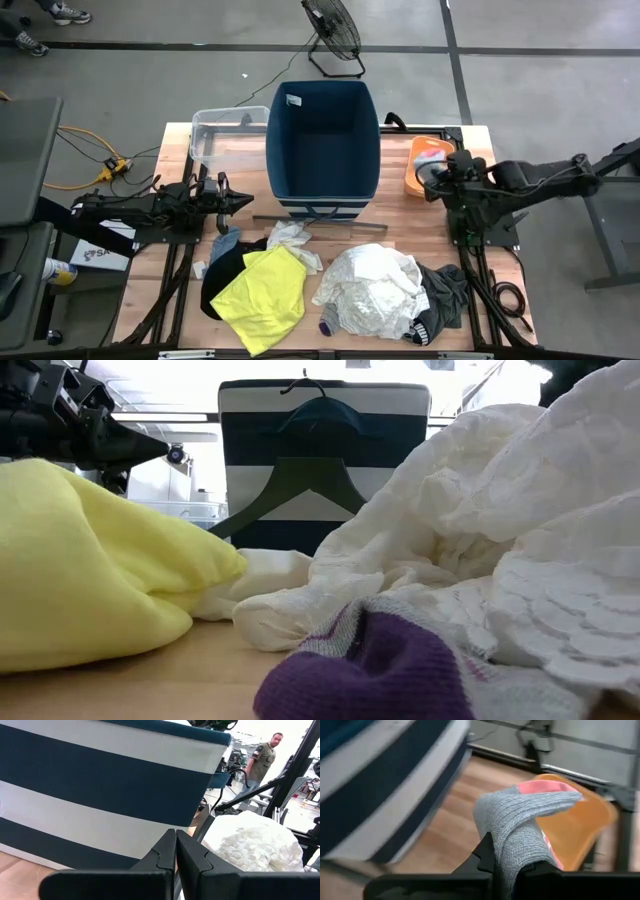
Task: Pick & Place Cloths
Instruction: Put the grey sock into the orange bin
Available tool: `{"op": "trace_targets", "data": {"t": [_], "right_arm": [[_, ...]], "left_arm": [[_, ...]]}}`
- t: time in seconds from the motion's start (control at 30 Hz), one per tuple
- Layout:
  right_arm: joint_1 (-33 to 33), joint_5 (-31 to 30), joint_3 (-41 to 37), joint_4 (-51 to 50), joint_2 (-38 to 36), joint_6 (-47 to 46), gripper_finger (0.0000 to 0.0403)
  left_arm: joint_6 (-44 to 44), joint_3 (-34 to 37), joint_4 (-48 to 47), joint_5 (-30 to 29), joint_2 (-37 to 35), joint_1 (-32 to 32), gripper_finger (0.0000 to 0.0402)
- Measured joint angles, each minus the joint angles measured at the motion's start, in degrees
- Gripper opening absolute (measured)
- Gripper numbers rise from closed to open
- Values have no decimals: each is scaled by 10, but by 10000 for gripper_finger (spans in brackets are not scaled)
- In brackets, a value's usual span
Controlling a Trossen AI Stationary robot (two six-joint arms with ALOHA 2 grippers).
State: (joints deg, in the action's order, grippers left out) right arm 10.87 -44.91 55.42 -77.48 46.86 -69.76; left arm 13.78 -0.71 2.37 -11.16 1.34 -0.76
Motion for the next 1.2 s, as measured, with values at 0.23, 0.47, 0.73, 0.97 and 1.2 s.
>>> {"op": "trace_targets", "data": {"t": [0.23, 0.47, 0.73, 0.97, 1.2], "right_arm": [[-102, 1, 0, -26, -6, 76, 5], [-188, 0, 0, -15, 10, 179, 5], [-248, 4, -1, 70, 51, 402, 5], [-295, 77, -1, 65, 95, 667, 5], [-344, 144, -1, 61, 135, 874, 5]], "left_arm": [[0, 0, 0, 0, 0, 0, 10], [0, 0, 0, 0, 0, 0, 10], [0, 0, 0, 0, 0, 0, 10], [0, 0, 0, 0, 0, 0, 10], [0, 0, 0, 0, 0, 0, 10]]}}
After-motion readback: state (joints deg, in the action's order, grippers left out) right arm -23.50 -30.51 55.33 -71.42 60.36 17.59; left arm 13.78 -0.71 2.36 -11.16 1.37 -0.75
